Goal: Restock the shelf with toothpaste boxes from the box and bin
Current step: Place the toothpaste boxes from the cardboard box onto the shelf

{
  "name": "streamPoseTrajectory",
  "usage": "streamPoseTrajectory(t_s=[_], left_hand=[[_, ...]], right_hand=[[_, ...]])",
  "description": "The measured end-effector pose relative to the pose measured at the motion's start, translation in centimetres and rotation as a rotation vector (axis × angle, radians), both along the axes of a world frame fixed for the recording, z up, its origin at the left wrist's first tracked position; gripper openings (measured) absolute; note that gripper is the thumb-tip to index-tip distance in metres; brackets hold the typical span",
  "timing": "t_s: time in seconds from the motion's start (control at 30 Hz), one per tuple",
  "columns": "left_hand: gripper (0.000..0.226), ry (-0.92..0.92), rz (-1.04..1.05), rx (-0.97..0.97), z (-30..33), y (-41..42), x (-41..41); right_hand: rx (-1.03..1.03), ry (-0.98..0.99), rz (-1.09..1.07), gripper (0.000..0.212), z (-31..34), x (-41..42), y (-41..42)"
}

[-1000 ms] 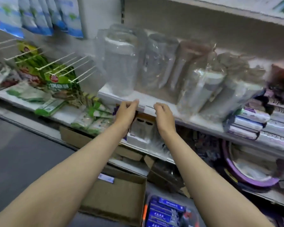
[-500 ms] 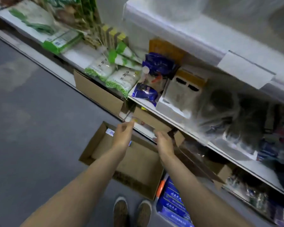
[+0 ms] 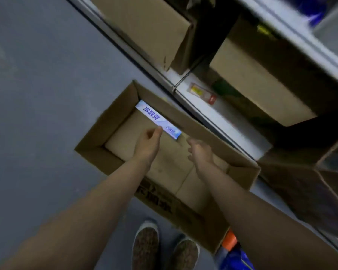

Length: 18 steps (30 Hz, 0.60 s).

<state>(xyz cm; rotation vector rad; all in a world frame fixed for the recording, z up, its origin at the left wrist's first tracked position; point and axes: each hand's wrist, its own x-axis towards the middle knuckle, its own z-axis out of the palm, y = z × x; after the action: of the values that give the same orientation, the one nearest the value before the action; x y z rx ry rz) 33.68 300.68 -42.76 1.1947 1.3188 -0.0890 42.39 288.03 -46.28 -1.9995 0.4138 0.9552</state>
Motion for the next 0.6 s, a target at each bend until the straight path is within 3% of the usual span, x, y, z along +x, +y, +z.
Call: streamPoseTrajectory(t_s=[0.07, 0.17, 0.27, 0.4, 0.6], left_hand=[[0.018, 0.005, 0.014, 0.024, -3.7, 0.6, -0.5], [0.017, -0.002, 0.027, 0.056, -8.4, 1.2, -1.0], [0.025, -0.006, 0.024, 0.054, -11.5, 1.4, -1.5], [0.018, 0.001, 0.033, 0.046, -13.6, 1.4, -2.4], [0.02, 0.019, 0.056, 0.052, -13.1, 2.0, -3.6]], right_hand=[[-0.026, -0.066, 0.059, 0.02, -3.9, 0.0, 0.8], [-0.091, -0.169, 0.187, 0.063, -8.7, 0.5, 2.2], [-0.111, -0.242, 0.251, 0.077, -12.8, 0.7, 3.4], [-0.127, -0.257, 0.25, 0.078, -16.3, 0.0, 4.7], [-0.215, -0.412, 0.282, 0.052, -16.1, -0.9, 4.6]])
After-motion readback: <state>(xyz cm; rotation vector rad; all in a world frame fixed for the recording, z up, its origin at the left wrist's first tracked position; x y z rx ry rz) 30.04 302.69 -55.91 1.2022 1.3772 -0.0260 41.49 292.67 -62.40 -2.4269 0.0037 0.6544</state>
